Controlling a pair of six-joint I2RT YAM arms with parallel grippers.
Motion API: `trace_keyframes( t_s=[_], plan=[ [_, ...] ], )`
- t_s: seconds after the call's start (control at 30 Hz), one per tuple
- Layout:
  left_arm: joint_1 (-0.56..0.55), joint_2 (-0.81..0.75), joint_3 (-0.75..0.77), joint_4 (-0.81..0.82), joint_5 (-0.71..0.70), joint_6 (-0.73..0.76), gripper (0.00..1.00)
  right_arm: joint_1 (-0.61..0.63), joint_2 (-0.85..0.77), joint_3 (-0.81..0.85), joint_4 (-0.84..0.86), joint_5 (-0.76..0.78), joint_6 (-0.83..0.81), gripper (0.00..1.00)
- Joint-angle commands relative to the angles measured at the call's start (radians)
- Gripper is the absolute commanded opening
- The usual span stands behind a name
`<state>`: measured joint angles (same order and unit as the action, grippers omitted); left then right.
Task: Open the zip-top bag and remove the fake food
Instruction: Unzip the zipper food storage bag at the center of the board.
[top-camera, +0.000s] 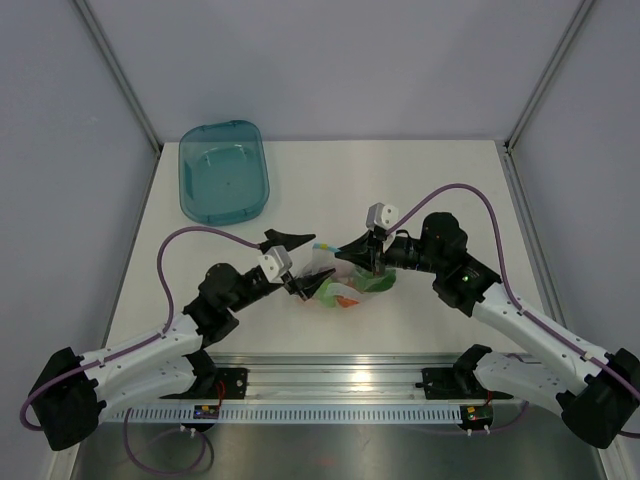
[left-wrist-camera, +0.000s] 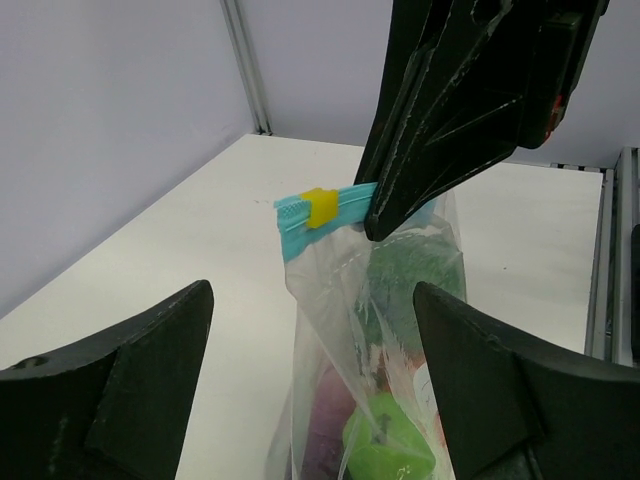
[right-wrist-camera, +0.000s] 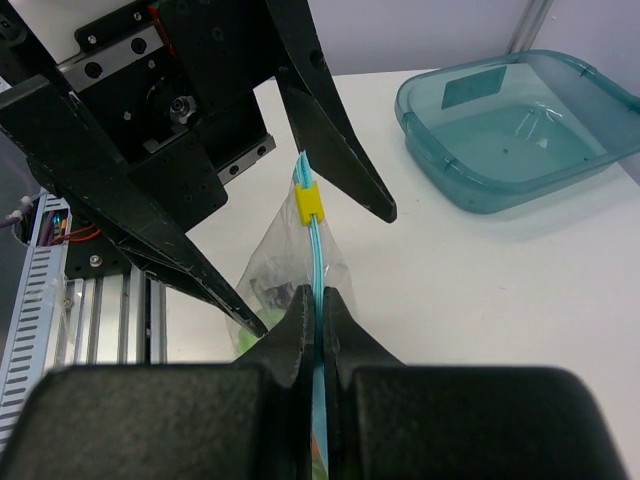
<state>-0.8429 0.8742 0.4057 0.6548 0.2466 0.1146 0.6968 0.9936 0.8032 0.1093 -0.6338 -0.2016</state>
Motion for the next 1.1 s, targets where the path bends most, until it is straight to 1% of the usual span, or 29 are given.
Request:
trace_keyframes(
  t_s=[0.0, 0.13, 0.27, 0.4, 0.43, 0.5, 0.67, 0.73, 0.8, 0.83, 0.87, 0.97, 1.0, 1.07],
  plan=[
    [0.004, 0.003, 0.027, 0.082, -0.015, -0.015, 0.85, 0.007, -0.029, -0.004, 0.084, 0.02, 0.022, 0.0],
    [0.005, 0.005, 0.022, 0.088, 0.002, -0.01, 0.85, 0.009, -0.039, -0.013, 0.093, 0.017, 0.027, 0.0],
    [0.004, -0.001, 0.013, 0.103, -0.01, -0.007, 0.84, 0.009, -0.049, -0.022, 0.096, 0.013, 0.024, 0.0],
    [0.005, -0.018, 0.001, 0.121, -0.01, -0.009, 0.8, 0.009, -0.052, -0.024, 0.095, 0.008, 0.021, 0.0],
    [0.005, -0.021, -0.001, 0.121, -0.016, -0.009, 0.76, 0.009, -0.05, -0.024, 0.095, 0.008, 0.021, 0.0],
    [0.005, -0.03, 0.002, 0.114, -0.042, -0.023, 0.74, 0.01, -0.05, -0.025, 0.093, 0.008, 0.019, 0.0],
    [0.005, -0.04, 0.001, 0.12, -0.014, -0.027, 0.68, 0.007, -0.05, -0.022, 0.09, 0.005, 0.019, 0.0],
    [0.005, -0.041, -0.001, 0.12, -0.006, -0.027, 0.66, 0.009, -0.049, -0.022, 0.09, 0.003, 0.019, 0.0],
    [0.005, -0.043, -0.001, 0.121, 0.005, -0.026, 0.63, 0.009, -0.05, -0.022, 0.09, 0.0, 0.019, 0.0],
    [0.005, -0.043, -0.001, 0.123, 0.011, -0.026, 0.58, 0.009, -0.05, -0.022, 0.089, 0.0, 0.019, 0.0],
    [0.005, -0.043, -0.001, 0.123, 0.016, -0.024, 0.47, 0.009, -0.05, -0.021, 0.09, 0.0, 0.019, 0.0],
    [0.005, -0.041, -0.001, 0.121, 0.026, -0.023, 0.3, 0.009, -0.05, -0.019, 0.082, 0.0, 0.018, 0.0],
    [0.005, -0.044, -0.001, 0.121, 0.029, -0.023, 0.2, 0.009, -0.049, -0.018, 0.082, -0.001, 0.019, 0.0],
    [0.005, -0.044, -0.001, 0.121, 0.033, -0.021, 0.11, 0.009, -0.05, -0.021, 0.081, -0.003, 0.019, 0.0]
  ],
)
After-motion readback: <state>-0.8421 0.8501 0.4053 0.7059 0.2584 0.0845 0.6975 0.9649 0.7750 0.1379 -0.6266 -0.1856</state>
